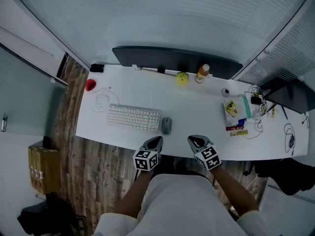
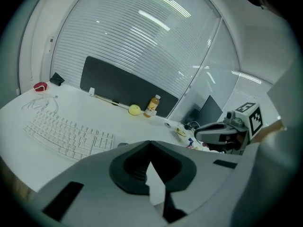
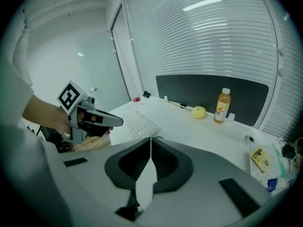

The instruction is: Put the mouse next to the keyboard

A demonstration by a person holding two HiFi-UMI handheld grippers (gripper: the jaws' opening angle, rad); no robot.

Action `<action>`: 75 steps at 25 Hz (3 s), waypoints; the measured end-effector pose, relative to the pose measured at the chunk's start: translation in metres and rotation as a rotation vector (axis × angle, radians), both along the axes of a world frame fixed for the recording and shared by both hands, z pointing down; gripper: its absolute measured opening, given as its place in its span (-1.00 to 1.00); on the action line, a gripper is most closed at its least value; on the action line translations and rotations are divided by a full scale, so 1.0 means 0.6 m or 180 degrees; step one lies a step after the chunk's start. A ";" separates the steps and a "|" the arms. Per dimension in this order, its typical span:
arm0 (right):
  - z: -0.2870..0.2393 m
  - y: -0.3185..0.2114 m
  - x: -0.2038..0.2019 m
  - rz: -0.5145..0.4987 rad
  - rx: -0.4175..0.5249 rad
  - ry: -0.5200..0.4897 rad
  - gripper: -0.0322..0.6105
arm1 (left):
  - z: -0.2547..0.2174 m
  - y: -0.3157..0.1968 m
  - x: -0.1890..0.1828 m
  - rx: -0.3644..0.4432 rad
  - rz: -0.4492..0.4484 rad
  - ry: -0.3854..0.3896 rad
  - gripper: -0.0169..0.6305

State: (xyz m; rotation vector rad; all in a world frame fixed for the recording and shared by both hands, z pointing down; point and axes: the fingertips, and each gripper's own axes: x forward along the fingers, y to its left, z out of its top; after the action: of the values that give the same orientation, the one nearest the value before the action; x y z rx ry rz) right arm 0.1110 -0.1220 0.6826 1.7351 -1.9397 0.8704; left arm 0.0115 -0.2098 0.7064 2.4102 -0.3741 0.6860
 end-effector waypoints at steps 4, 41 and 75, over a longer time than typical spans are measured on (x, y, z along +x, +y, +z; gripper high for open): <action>-0.013 0.043 -0.015 -0.0035 0.0090 -0.0005 -0.80 | -0.026 0.036 -0.022 0.0082 -0.0106 0.0081 -0.90; -0.122 0.119 -0.126 -0.0018 0.0537 0.0133 -0.79 | -0.176 0.129 -0.227 0.0501 -0.0025 0.0350 -0.90; -0.182 0.085 -0.210 0.0050 0.0787 0.0348 -0.80 | -0.221 0.061 -0.324 0.0526 -0.0041 0.0620 -0.90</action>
State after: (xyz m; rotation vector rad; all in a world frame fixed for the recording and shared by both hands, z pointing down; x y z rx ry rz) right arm -0.0149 -0.0709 0.5737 1.8939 -2.0326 0.5457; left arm -0.1826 -0.1730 0.5735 2.6010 -0.3778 0.4236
